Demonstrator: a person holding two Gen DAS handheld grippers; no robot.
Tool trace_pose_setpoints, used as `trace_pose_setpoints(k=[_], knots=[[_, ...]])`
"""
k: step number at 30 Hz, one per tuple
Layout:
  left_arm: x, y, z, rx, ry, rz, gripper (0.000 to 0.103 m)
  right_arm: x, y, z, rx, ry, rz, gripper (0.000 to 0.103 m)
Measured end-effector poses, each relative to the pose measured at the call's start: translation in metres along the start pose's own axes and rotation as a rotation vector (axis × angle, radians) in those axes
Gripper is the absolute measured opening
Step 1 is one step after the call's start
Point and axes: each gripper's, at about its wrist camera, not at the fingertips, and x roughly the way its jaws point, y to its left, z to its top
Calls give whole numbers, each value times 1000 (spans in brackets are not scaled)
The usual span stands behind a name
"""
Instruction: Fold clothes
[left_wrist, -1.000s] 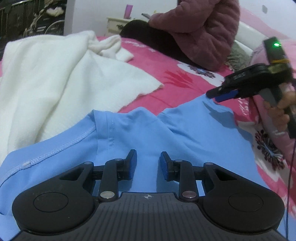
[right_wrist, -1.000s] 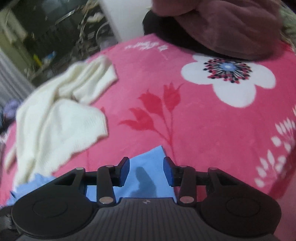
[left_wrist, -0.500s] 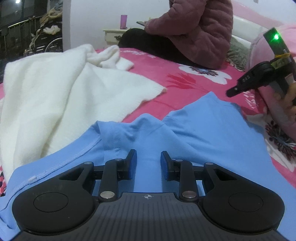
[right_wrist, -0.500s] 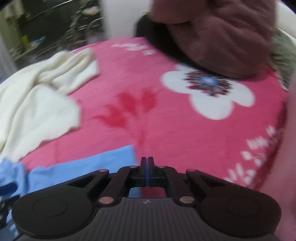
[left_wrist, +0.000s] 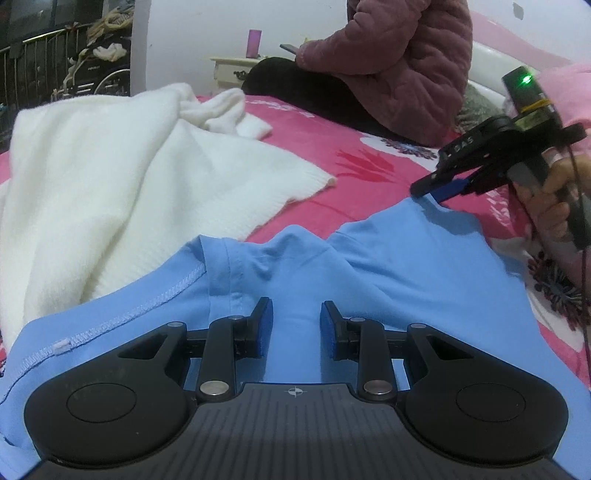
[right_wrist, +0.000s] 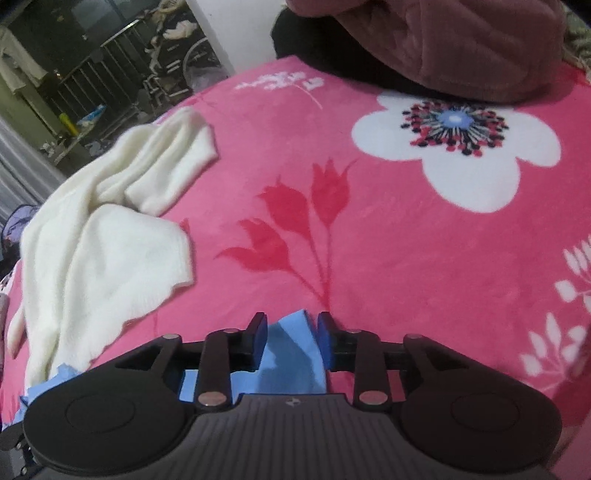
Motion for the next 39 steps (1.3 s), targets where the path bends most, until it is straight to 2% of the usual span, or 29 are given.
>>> trace_pose_setpoints(k=[4, 5, 6, 7, 9, 11, 13, 15, 17, 25, 31, 33, 37, 39], knots=[[0, 1, -1, -5, -6, -5, 29, 2, 3, -3, -25, 16, 23, 41], [1, 2, -1, -9, -8, -7, 29, -1, 6, -6, -48, 20, 34, 36], [1, 2, -1, -11, -9, -9, 29, -2, 10, -8, -81, 30, 39, 24], [1, 3, -2, -13, -11, -10, 29, -3, 15, -11, -119, 44, 42, 17], [1, 3, -2, -17, -13, -10, 30, -4, 30, -22, -238, 54, 3, 4], [1, 2, -1, -18, -13, -8, 30, -10, 42, -28, -315, 18, -57, 3], [1, 2, -1, -23, -14, -8, 30, -22, 48, -29, -342, -55, -124, 2], [1, 2, -1, -23, -15, -8, 30, -32, 42, -25, -326, -121, -186, 2], [1, 1, -2, -19, -16, -5, 30, -33, 28, -20, -287, -129, -238, 2], [-3, -2, 2, -18, -14, 9, 30, -32, 18, -18, -239, -148, -269, 2], [-6, -5, 6, -13, -20, 25, 30, -63, 29, -22, -222, -206, -211, 2], [-2, -6, 6, -9, -1, 48, 30, -82, 37, -25, -214, -226, -162, 2], [-1, -4, 7, -42, -2, 42, 30, -129, 67, -42, -227, -267, -30, 2], [-3, 0, 9, -72, -1, 34, 30, -134, 87, -58, -245, -248, 40, 2]])
